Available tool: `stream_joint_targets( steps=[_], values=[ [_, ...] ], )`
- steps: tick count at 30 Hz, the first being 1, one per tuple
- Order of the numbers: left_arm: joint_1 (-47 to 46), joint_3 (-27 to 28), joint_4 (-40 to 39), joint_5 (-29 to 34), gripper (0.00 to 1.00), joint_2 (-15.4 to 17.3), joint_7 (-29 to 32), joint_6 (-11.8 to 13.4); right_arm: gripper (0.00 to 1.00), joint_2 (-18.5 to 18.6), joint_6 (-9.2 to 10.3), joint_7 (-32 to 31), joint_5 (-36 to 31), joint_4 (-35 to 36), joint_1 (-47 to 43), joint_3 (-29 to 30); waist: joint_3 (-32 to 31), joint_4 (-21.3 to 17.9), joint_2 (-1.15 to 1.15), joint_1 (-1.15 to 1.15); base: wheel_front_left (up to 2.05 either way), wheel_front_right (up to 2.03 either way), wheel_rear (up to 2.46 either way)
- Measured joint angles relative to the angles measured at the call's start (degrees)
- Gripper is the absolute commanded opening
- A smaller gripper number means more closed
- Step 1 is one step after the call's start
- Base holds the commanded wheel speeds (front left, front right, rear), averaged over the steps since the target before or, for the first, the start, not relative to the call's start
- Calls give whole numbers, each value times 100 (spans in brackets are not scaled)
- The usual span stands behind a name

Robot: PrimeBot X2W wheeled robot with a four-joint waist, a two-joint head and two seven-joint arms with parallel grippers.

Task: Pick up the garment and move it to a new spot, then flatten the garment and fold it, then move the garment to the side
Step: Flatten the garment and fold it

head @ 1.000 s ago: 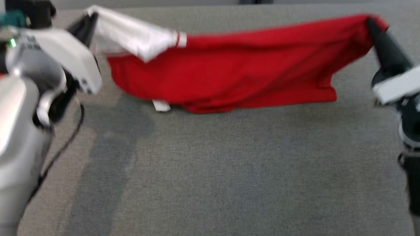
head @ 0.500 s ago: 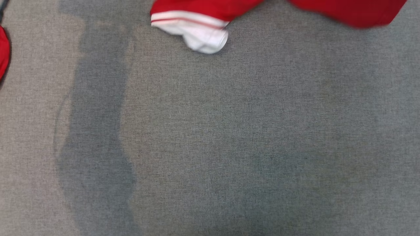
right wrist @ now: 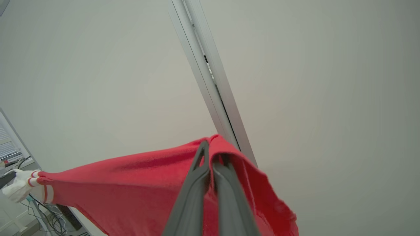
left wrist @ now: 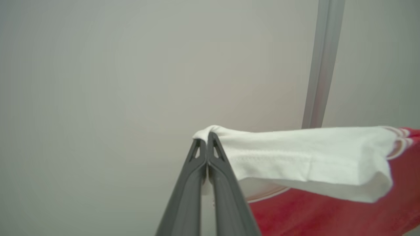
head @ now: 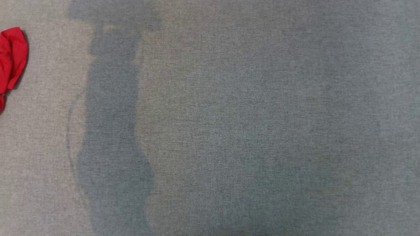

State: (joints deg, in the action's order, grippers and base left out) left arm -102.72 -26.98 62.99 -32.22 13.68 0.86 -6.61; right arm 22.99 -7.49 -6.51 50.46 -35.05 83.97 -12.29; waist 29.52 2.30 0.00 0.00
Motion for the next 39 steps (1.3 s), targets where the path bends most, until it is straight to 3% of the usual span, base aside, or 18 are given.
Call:
stream_joint_targets(
  steps=[8, 14, 18, 22, 31, 35, 39],
  values=[
    [900, -631, 290, -45, 0, -11, 324, -82, 0, 311, 0, -301, 593, 75, -1074, -747, -267, 102, 0, 0, 0, 0, 0],
    [2208, -1314, -148, -672, 0, 83, 1407, -82, 0, 509, 1, -569, 1095, 339, -2438, -1302, -774, 114, 0, 0, 0, 0, 0],
    [3123, -2033, -1174, -1254, 0, 620, 2393, -82, 0, 626, 1, -939, 1395, 619, -3212, -1668, -1186, 78, 0, 0, 0, 0, 0],
    [3950, -2519, -2219, -1917, 0, 1436, 3210, -82, 0, 782, 1, -1339, 1613, 895, -3890, -1985, -1600, 20, 0, 0, 0, 0, 0],
    [5433, -2887, -4343, -3337, 0, 2806, 4848, -76, 0, 1295, 0, -2426, 1857, 1389, -5047, -2309, -2387, -112, 0, 0, 0, 0, 0],
    [5758, -2932, -5058, -3646, 0, 3170, 5254, 127, 0, 1435, 0, -2895, 1901, 1481, -5433, -2295, -2556, -137, 0, 0, 0, 0, 0],
    [6215, -3045, -6013, -4031, 0, 3589, 5738, 490, 0, 1611, 0, -3539, 1969, 1755, -6105, -2212, -2702, -169, 0, 0, 0, 0, 0]
  ],
)
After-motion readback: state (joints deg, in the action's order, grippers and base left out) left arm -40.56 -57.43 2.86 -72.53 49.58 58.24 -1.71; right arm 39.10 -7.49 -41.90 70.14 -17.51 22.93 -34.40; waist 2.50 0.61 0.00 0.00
